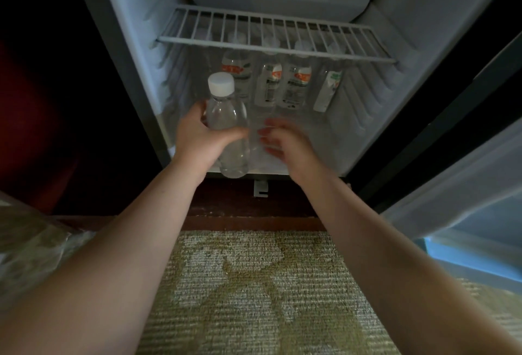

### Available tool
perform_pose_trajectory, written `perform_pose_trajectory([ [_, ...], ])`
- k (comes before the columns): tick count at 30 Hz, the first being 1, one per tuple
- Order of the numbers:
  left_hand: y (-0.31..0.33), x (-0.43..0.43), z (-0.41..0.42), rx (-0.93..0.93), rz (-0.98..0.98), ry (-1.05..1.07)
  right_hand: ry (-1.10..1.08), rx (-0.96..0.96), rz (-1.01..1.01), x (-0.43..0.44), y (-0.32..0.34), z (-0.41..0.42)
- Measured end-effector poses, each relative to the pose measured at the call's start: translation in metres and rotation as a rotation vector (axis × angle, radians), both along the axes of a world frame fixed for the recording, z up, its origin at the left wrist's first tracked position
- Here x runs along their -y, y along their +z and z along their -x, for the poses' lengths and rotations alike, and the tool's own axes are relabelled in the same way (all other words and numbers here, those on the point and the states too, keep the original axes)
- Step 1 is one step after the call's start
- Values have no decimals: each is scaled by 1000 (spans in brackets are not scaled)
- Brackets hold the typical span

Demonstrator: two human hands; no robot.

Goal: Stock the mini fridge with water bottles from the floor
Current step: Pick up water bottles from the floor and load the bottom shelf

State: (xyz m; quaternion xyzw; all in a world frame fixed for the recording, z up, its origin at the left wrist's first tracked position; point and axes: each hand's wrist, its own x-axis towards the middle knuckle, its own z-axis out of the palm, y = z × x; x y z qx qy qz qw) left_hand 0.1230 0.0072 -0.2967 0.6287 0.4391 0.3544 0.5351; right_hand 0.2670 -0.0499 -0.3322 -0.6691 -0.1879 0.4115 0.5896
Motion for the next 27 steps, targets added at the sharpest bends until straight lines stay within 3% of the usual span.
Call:
perform_pose_trajectory([
  [3,4,-3,10,7,34,-8,394,119,-8,13,-1,20],
  [6,6,-6,19,-7,52,-27,550,208,12,16,-5,36],
  [10,10,-6,29,-48,54,-66,424,480,24,7,-13,56],
  [19,9,-18,74,-166,135,-80,246,503,41,-27,-9,71],
  [24,1,-33,97,-153,52,185,162,537,128,-53,-14,67],
  [27,3,-36,98,-170,-4,214,92,540,167,-70,-18,74],
])
